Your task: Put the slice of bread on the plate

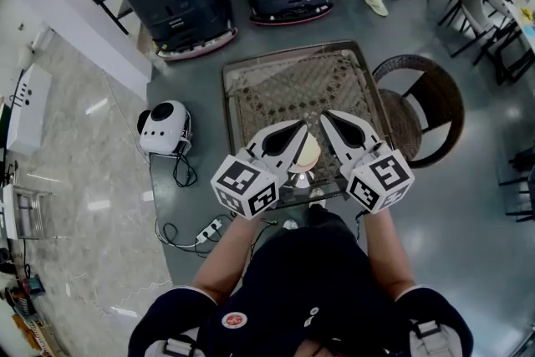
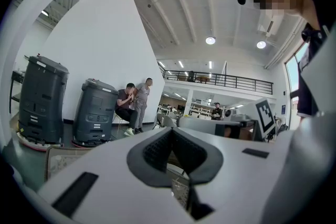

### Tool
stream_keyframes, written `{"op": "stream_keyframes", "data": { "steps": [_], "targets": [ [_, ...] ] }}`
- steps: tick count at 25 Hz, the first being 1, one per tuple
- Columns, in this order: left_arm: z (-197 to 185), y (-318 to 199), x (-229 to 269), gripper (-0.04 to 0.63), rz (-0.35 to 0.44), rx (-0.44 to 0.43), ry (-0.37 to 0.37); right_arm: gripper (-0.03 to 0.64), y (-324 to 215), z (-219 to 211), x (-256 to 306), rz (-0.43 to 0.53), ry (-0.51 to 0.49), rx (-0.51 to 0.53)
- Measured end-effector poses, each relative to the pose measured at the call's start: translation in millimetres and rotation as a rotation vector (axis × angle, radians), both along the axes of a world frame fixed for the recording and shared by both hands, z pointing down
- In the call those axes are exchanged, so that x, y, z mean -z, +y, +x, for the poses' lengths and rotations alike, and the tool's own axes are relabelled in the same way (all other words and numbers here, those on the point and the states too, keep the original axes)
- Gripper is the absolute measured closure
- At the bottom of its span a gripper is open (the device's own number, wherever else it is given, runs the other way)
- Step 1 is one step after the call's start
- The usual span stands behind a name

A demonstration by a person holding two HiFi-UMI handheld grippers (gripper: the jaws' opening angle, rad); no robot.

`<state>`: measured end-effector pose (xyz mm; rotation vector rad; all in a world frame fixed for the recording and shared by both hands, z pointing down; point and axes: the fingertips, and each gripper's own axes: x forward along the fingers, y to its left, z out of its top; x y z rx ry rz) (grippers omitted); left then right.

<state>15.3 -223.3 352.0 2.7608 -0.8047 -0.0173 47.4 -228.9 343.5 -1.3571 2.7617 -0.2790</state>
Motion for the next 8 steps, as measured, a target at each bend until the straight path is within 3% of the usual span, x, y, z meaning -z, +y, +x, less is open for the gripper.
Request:
{"op": "stream_keyframes", "data": {
  "steps": [8],
  "targets": [
    [-0.6,-2.1,0.1,0.589,-0.010,0.003,-0.002,0.611,-2.6,2.2,3.6,0.001,-0.002,-0.003]
  ]
}}
